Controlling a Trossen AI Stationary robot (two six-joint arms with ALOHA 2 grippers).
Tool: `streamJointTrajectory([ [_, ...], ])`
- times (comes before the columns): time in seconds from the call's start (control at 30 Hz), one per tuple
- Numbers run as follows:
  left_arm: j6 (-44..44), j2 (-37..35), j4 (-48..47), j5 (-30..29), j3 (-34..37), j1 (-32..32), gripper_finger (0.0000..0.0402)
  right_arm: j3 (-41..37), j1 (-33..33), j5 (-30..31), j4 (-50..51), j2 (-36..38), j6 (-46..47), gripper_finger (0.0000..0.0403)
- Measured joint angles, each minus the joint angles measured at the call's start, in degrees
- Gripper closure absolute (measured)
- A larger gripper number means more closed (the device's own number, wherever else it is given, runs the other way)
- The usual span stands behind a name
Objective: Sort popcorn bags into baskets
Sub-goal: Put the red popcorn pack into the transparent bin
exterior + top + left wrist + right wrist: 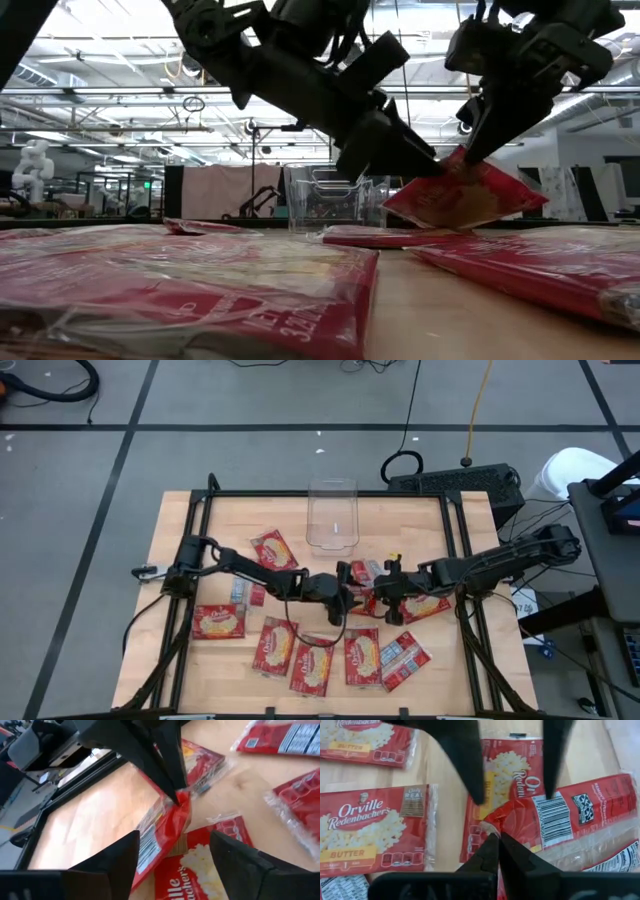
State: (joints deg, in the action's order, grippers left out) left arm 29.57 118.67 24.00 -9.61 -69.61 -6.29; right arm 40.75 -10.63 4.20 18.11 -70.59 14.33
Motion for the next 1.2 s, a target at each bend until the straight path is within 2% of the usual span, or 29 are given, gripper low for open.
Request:
streamJointTrajectory([
  [0.3,7.4,0.2,-0.5,0.5,-0.1,1.8,0.0212,0.0,0.0,-1.4,-3.0,0.0,0.0,0.0403],
  [0.47,10.0,0.2,-0.4,4.9,-0.1,2.5,0.0245,0.0,0.0,-1.9,-6.5,0.1,0.0,0.0403],
  [0.53,10.8,0.2,-0.5,6.6,-0.1,2.5,0.0269,0.0,0.0,-2.0,-7.3,0.1,0.0,0.0403],
  [0.7,10.0,0.2,-2.5,6.5,-0.1,1.9,0.0355,0.0,0.0,-1.4,-7.6,0.1,0.8,0.0403],
  [0.77,8.3,0.2,-2.6,6.3,-0.1,1.7,0.0368,0.0,0.0,-0.7,-7.5,0.8,3.1,0.0403],
  [0.9,1.2,0.0,-2.1,5.0,-0.1,1.6,0.0367,0.0,-0.1,5.1,-6.6,4.0,6.2,0.0398],
  [1.03,-6.4,-2.0,-5.0,5.1,0.0,1.5,0.0343,0.1,-0.7,13.0,-6.6,9.9,5.4,0.0371],
  [1.2,-10.7,-8.6,-7.7,5.5,0.0,1.5,0.0362,0.1,-1.6,22.2,-5.5,16.8,-2.6,0.0326],
])
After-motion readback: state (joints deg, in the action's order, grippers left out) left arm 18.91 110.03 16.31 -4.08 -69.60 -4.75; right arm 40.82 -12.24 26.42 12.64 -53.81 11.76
